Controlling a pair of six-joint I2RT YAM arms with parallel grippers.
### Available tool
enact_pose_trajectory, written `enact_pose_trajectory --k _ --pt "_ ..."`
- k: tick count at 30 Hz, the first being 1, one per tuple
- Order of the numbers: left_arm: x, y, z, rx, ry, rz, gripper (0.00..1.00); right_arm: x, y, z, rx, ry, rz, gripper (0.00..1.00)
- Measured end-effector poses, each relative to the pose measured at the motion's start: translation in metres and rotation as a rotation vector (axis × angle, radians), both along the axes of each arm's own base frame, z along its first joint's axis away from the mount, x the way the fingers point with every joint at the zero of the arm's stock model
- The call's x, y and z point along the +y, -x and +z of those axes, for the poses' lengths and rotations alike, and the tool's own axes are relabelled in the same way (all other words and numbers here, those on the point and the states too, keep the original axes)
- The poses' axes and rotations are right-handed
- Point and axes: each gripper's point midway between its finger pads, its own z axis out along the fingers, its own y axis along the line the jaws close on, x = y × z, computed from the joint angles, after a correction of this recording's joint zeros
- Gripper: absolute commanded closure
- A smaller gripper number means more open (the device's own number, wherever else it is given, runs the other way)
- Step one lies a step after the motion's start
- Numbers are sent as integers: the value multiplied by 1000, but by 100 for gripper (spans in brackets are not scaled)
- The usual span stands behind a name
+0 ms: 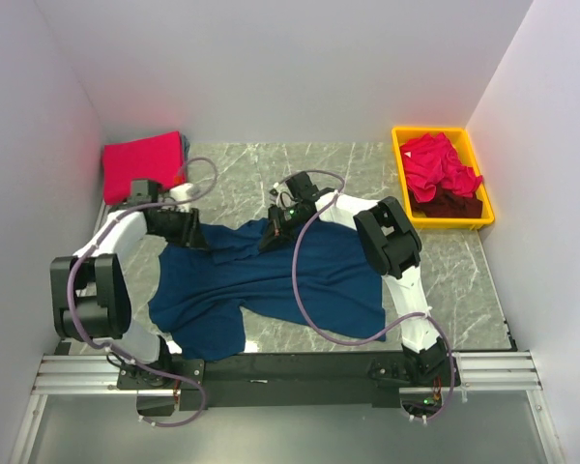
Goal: Fold and stack the t-shirts
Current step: Flatten the tshirt out
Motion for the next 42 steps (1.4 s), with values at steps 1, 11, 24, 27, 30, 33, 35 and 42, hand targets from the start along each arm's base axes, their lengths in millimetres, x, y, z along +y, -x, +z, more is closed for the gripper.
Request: enact_pose_trajectory --k 1,11,24,27,30,33,35,42 --pt "-6 1 0 -17 -24 -33 55 0 0 1 2 -2 -1 100" --pt "-36 22 -43 -29 -319 -215 50 5 -8 12 -9 -29 -11 100" --pt "-31 8 -67 -40 -442 -235 63 5 -8 13 4 -32 -17 100" --pt "-31 5 -67 -47 -447 -231 75 4 -8 13 6 -32 -19 100" --pt "-30 5 -67 -47 -454 -227 86 4 -9 13 6 -32 -21 100" --pt "-29 4 -65 -48 -461 -224 91 3 -10 13 5 -32 -22 100" --pt "-28 4 -62 -50 -466 -222 91 3 -10 13 5 -32 -22 100" --pt "-28 -8 -35 -104 -470 -203 84 3 -10 12 1 -32 -20 100"
